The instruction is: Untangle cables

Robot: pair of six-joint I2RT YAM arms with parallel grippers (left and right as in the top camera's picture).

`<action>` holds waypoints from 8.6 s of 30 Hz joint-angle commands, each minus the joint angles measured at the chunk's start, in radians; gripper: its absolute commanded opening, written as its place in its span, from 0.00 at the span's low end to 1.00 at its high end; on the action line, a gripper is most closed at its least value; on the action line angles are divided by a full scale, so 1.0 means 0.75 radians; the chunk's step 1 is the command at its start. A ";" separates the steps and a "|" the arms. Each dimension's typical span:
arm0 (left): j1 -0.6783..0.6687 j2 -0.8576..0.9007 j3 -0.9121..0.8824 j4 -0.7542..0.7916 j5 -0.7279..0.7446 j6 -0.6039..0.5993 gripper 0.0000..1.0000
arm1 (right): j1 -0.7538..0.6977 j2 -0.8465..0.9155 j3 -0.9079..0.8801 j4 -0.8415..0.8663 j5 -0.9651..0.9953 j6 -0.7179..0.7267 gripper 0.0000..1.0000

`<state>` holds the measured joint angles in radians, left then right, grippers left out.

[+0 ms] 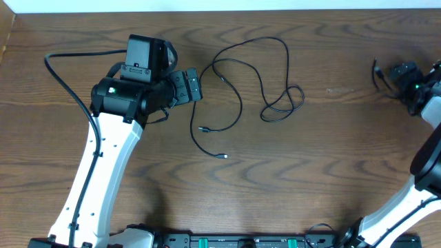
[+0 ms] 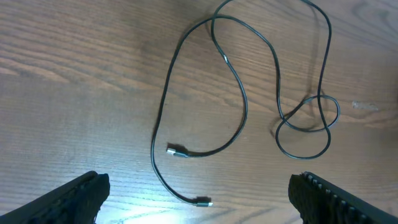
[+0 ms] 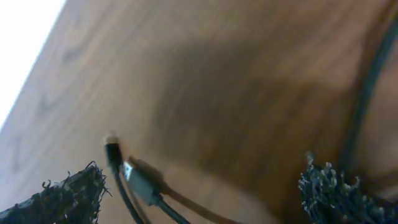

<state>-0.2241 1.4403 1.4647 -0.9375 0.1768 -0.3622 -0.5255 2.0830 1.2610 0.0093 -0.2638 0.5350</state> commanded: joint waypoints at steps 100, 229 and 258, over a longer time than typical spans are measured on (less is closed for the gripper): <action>-0.020 0.600 0.014 -0.022 -0.185 -0.083 0.98 | 0.964 -0.219 -0.017 -0.582 -0.104 -0.361 0.99; -0.234 0.593 -0.245 0.766 0.138 -0.136 0.98 | 0.972 -0.219 -0.017 -0.618 0.041 -0.465 0.99; 0.044 0.452 -0.246 0.552 -0.084 -0.112 0.98 | 0.978 -0.085 -0.017 -0.168 -0.110 -0.720 0.98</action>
<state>-0.1940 1.7664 1.2831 -0.5106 0.1284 -0.4583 0.1951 1.9839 1.2510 -0.1291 -0.2108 0.0109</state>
